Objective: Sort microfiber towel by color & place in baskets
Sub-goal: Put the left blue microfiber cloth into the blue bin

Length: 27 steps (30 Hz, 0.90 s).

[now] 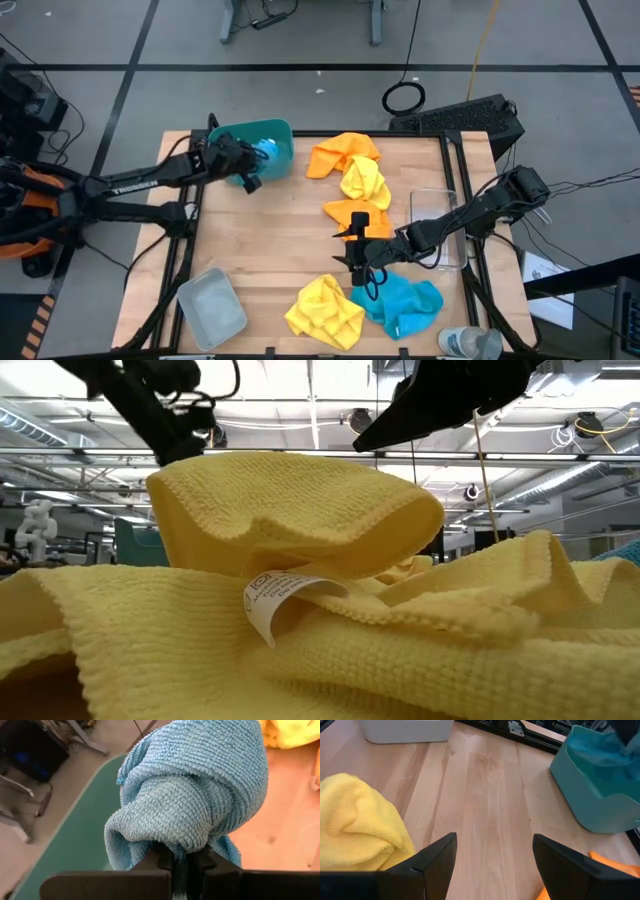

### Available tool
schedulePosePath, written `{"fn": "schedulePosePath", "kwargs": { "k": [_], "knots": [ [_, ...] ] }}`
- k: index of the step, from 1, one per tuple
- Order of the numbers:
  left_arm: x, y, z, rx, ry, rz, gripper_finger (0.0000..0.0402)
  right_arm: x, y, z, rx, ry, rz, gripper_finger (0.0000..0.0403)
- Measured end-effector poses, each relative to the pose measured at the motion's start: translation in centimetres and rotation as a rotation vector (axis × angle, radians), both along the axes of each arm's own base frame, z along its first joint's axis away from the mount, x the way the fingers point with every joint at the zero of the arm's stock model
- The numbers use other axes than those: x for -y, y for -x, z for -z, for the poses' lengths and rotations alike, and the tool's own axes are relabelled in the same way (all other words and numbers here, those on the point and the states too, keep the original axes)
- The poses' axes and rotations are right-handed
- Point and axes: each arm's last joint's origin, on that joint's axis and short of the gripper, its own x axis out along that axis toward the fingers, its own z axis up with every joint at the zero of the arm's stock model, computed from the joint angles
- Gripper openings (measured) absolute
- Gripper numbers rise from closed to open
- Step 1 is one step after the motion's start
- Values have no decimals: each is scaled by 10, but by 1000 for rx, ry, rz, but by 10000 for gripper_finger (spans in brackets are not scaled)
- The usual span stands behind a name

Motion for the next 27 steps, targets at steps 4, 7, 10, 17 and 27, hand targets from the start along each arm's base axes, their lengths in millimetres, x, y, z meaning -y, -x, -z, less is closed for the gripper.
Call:
{"fn": "schedulePosePath", "kwargs": {
  "k": [4, 7, 10, 17, 27],
  "knots": [
    [-11, 3, 13, -5, 10, -48, 26, 0, 0, 0, -1, 7, -4, 253],
    [-18, 4, 24, -16, 15, -82, 30, 0, 0, 0, -2, 9, -5, 253],
    [-26, 6, 32, -56, 34, -129, 31, 0, 0, 0, -2, 9, -5, 253],
    [-39, 3, 49, -147, 50, -202, 33, 0, 0, 0, -2, 9, -5, 253],
    [-44, -2, 65, -181, 104, -277, 35, 0, 0, 0, -3, 16, -9, 253]
  ]
}}
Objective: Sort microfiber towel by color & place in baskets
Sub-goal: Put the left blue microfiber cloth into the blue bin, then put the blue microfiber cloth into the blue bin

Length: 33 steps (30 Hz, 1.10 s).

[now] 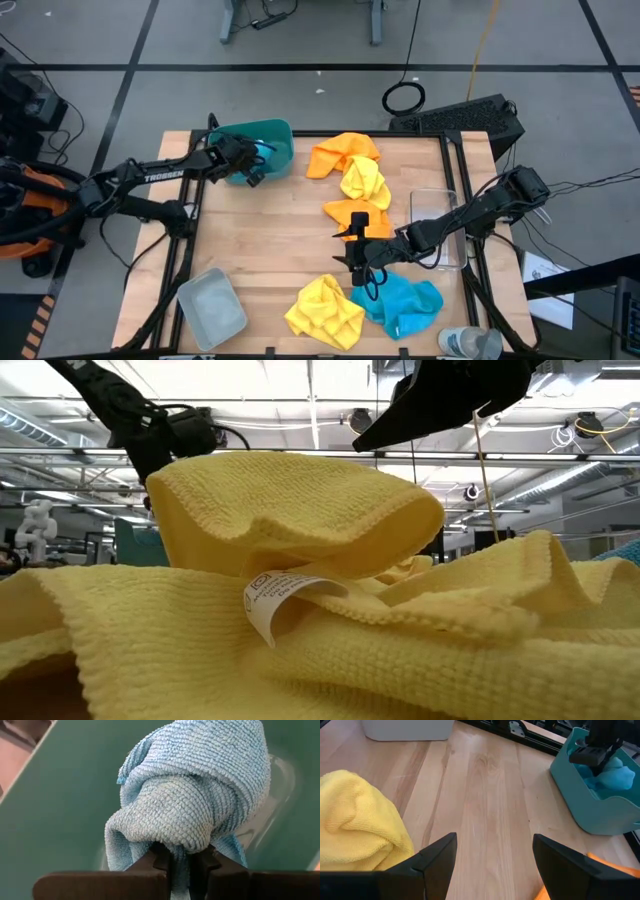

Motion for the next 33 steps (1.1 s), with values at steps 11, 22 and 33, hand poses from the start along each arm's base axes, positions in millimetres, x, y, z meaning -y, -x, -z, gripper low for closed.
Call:
{"fn": "schedulePosePath", "kwargs": {
  "k": [11, 22, 33],
  "knots": [
    [0, 1, 1, 35, 25, -66, 149, 0, 0, 0, -2, -4, 1, 253],
    [9, 4, -30, -40, 131, -125, 241, 0, 2, 3, -25, -35, 16, 253],
    [74, 0, -89, 344, 261, 100, 242, -20, 28, 4, -416, -414, 115, 254]
  ]
}}
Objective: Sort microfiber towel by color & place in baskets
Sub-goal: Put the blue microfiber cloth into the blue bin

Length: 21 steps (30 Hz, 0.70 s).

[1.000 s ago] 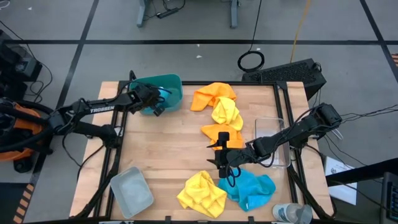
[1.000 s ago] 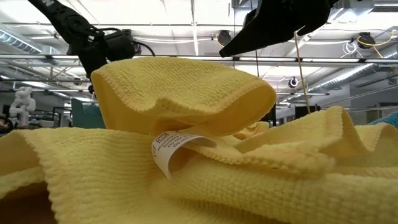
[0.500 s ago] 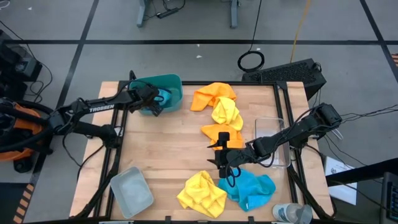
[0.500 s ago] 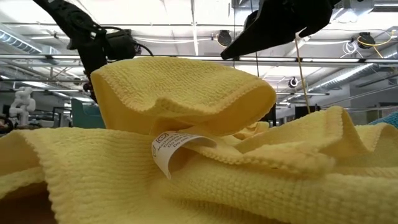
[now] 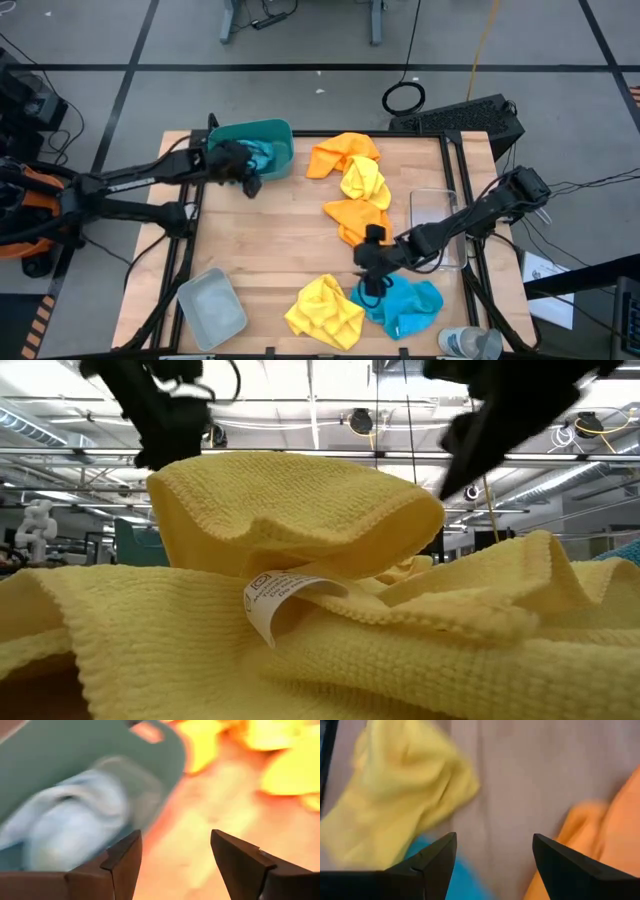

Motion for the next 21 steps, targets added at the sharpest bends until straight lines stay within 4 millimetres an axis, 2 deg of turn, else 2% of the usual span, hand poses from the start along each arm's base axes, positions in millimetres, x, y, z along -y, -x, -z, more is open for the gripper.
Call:
{"fn": "schedulePosePath", "kwargs": {
  "k": [3, 7, 10, 16, 21],
  "knots": [
    [24, -5, -7, 74, -4, 94, 242, -13, 9, -11, -103, -44, -29, 259],
    [52, -18, -14, 169, -44, 220, 242, -31, 17, -26, -144, -66, -107, 270],
    [72, -28, -15, 224, -64, 299, 242, -43, 20, -28, -190, -78, -139, 280],
    [101, -44, -12, 286, -78, 395, 242, -60, 21, -2, -376, -115, -142, 320],
    [114, -54, -4, 282, -75, 434, 242, -65, 24, 26, -590, -122, -122, 357]
  ]
}}
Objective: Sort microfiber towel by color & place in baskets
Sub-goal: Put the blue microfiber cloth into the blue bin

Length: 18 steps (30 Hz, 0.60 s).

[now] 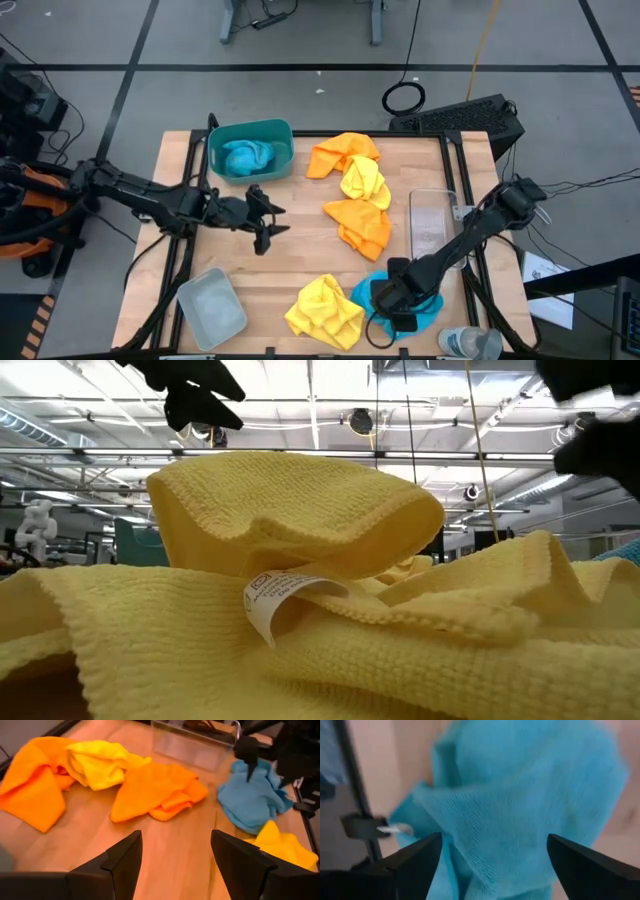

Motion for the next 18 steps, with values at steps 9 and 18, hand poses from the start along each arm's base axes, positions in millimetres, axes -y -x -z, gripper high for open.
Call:
{"fn": "schedulePosePath", "kwargs": {
  "k": [9, 18],
  "knots": [
    [10, -11, 16, -62, -22, 18, 242, -10, 1, 24, -58, 51, -105, 357],
    [21, -24, 27, -59, -19, 54, 242, -13, -2, 49, -94, 112, -123, 352]
  ]
}}
